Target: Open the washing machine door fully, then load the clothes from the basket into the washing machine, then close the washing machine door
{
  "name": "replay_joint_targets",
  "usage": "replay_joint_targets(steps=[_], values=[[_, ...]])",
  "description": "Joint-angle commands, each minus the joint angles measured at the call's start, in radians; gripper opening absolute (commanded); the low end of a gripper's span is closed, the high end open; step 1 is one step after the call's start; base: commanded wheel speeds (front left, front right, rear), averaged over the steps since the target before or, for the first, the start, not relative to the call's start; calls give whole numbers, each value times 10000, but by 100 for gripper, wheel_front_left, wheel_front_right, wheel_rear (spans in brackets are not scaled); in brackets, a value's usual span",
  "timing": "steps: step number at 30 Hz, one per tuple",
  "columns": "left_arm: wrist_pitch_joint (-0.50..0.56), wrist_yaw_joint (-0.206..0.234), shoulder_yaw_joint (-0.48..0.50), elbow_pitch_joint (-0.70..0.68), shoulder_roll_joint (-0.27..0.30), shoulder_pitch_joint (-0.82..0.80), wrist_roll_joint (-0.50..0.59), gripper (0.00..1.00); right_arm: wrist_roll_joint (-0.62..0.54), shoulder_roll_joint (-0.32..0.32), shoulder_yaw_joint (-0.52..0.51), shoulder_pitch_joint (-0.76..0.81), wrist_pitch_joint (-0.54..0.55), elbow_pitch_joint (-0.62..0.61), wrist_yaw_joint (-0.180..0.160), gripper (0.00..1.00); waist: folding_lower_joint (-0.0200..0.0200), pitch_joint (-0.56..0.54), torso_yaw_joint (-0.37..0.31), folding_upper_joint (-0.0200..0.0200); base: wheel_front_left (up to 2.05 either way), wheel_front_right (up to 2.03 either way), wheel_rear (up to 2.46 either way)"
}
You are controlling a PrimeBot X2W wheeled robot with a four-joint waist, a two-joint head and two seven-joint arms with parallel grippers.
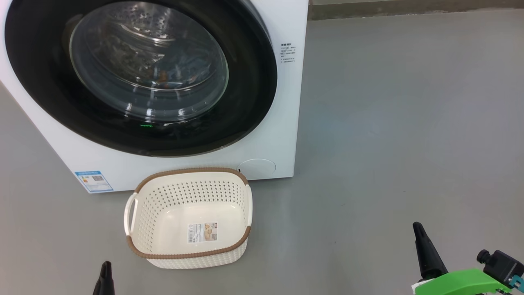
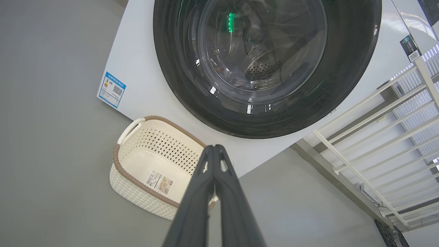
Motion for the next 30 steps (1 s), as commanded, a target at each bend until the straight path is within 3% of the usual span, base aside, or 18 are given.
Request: replay_joint_targets(steps=[1, 30], values=[[57, -50, 214, -158, 164, -473, -312, 0, 425, -113, 43, -434, 58, -213, -10, 0, -1, -1, -4, 0, 0, 0, 0], [863, -79, 415, 107, 212, -1075, -3450, 0, 3474, -127, -181, -638, 880, -150, -15, 0, -1, -24, -81, 0, 0, 0, 0]])
